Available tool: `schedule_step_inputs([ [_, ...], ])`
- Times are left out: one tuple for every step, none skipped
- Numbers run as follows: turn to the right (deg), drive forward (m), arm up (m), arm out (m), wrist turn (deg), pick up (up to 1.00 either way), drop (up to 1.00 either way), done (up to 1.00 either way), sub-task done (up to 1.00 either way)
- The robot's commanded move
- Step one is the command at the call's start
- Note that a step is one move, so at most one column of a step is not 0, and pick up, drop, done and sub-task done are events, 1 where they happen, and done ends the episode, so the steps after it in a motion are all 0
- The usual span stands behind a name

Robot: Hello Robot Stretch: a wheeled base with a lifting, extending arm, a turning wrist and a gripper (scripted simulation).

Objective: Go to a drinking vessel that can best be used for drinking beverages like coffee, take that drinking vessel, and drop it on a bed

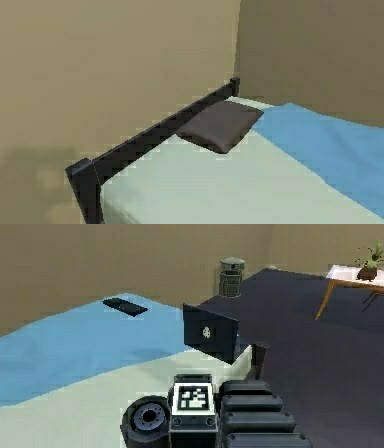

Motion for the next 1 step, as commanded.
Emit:
schedule_step_inputs([
  [-9.0, 0.00, 0.00, 0.00, 0.0, 0.00, 0.00, 0.00, 0.00],
])
